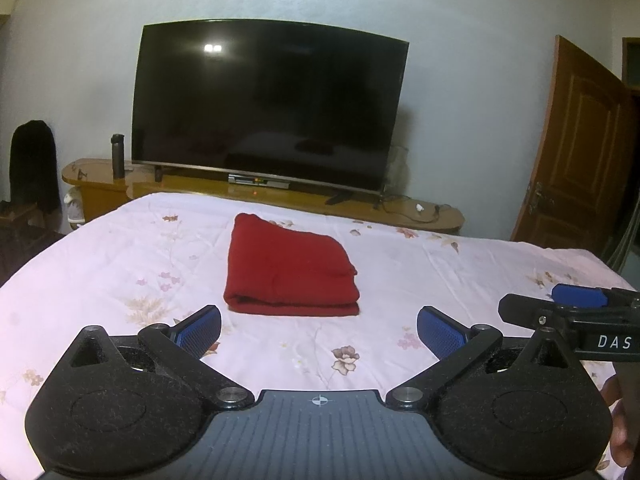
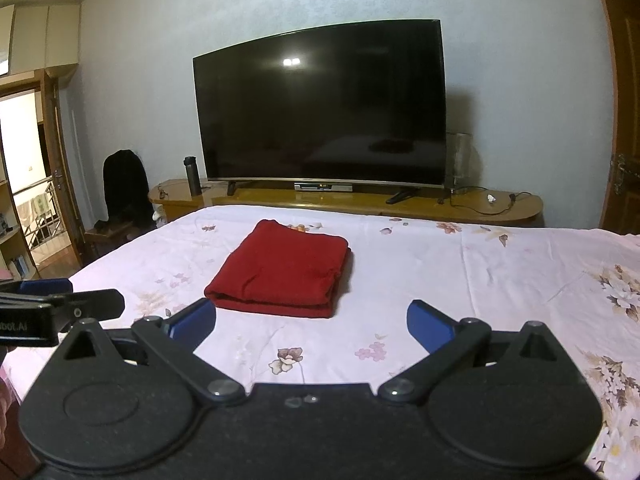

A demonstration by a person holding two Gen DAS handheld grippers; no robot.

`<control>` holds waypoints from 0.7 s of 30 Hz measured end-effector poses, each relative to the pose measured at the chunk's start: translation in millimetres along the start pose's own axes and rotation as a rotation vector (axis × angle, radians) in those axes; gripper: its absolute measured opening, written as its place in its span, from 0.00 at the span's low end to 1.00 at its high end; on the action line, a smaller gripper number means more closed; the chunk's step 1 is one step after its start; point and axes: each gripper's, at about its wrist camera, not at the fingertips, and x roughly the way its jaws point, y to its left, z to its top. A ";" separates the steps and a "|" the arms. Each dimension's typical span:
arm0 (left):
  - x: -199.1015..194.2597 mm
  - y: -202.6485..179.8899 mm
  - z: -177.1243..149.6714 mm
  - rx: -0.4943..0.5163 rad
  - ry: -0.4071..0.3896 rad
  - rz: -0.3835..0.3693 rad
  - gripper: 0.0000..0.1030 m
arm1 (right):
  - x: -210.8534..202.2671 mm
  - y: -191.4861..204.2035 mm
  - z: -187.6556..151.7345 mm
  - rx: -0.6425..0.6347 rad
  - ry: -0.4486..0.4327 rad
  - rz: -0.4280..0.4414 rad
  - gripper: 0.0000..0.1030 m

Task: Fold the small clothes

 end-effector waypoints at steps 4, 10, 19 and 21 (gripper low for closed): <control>0.0 0.7 0.1 0.002 -0.001 -0.002 1.00 | -0.6 0.3 0.1 -0.001 -0.001 0.000 0.99; 0.3 1.6 0.3 0.001 0.000 -0.002 1.00 | -0.3 -0.3 0.5 -0.003 -0.003 -0.004 0.99; 0.6 1.7 -0.6 0.002 0.003 -0.003 1.00 | 1.5 0.6 -0.2 -0.003 0.003 -0.005 0.99; 0.3 0.9 -0.6 0.003 0.002 0.000 1.00 | 1.6 0.7 0.3 -0.004 0.004 -0.005 0.99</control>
